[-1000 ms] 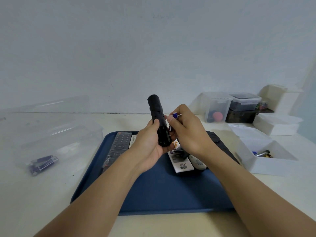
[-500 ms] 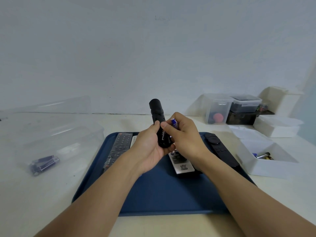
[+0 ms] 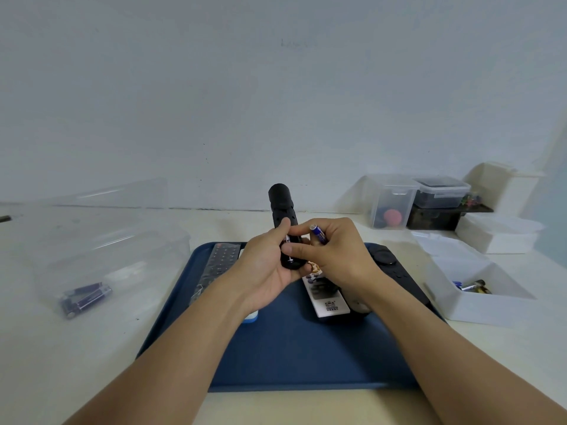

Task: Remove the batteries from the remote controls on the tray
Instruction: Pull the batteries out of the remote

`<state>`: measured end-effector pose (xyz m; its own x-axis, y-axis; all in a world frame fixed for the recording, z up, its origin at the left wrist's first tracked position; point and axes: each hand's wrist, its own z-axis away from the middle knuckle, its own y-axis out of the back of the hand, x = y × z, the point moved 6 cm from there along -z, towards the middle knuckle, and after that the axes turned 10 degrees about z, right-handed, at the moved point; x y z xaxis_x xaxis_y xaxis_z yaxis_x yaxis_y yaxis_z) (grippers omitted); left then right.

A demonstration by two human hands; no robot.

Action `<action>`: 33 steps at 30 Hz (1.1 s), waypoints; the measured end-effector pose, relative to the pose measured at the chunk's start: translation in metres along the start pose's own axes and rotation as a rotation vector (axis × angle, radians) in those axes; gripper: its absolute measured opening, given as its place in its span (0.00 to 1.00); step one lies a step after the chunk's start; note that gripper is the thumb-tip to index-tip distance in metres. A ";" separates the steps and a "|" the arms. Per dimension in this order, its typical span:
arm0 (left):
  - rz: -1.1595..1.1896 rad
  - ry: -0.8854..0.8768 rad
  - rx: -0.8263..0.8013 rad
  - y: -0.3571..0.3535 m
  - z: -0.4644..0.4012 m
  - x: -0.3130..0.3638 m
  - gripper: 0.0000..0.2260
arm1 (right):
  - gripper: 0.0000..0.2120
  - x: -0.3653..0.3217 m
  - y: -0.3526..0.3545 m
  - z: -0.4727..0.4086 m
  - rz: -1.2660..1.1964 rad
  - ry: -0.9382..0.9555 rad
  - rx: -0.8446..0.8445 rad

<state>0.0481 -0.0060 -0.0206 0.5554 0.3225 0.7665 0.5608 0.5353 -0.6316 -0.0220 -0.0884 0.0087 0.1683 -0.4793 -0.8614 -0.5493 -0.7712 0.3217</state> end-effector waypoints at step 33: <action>0.047 -0.201 -0.029 0.004 -0.007 0.020 0.11 | 0.09 -0.012 0.022 -0.005 0.233 0.183 0.128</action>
<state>0.0658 -0.0032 -0.0089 0.4488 0.4974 0.7424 0.5567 0.4942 -0.6677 -0.0320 -0.1016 0.0277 0.1640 -0.7127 -0.6820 -0.6870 -0.5787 0.4396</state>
